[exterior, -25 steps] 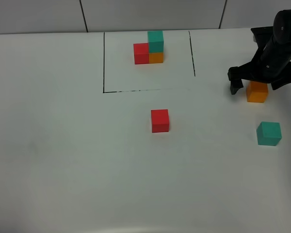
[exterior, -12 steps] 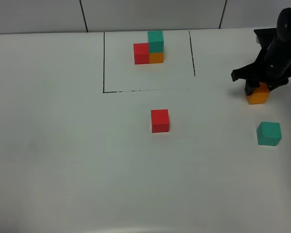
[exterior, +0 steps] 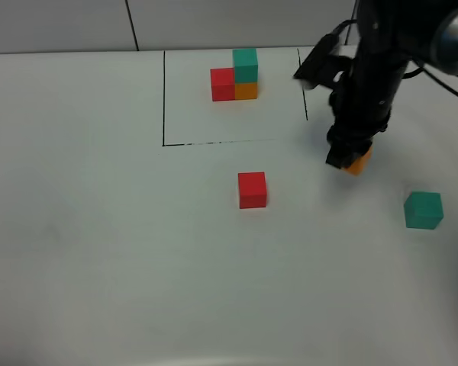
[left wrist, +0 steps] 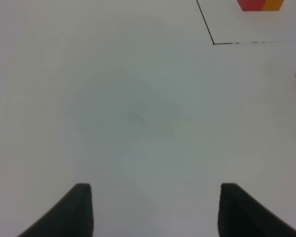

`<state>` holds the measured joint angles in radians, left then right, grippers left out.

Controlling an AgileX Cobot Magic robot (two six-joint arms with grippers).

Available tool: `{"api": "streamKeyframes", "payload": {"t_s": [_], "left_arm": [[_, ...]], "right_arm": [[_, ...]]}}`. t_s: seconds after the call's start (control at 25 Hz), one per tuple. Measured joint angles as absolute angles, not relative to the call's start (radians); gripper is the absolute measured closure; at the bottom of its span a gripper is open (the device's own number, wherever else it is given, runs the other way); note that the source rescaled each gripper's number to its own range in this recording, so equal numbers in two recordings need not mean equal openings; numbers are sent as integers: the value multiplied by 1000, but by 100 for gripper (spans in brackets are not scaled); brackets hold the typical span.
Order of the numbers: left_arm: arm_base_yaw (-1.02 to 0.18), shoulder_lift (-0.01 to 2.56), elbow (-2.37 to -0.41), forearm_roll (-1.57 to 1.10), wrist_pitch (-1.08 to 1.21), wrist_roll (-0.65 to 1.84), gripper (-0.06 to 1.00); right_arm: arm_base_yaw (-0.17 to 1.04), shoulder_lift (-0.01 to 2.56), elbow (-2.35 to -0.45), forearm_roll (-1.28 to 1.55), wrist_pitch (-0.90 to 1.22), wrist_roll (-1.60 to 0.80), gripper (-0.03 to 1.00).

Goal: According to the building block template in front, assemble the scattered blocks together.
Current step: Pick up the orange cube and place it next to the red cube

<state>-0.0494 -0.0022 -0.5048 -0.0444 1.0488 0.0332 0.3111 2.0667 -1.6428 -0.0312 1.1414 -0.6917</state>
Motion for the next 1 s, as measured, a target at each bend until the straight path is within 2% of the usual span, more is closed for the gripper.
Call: {"api": "streamKeyframes", "payload": {"t_s": [0.12,0.32,1.0], "left_arm": [[-49,-2,-505,-44,1049,33,72],[-49,-2,-505,-44,1049,33,72],[-49,-2,-505,-44,1049,33,72]], "right_arm": [[388,2074,-1643,-56,1154,-847,94],[416,2097,-1643,-37,1154,-983,94],[419,2186,-1643,95,996,-1082,94]]}}
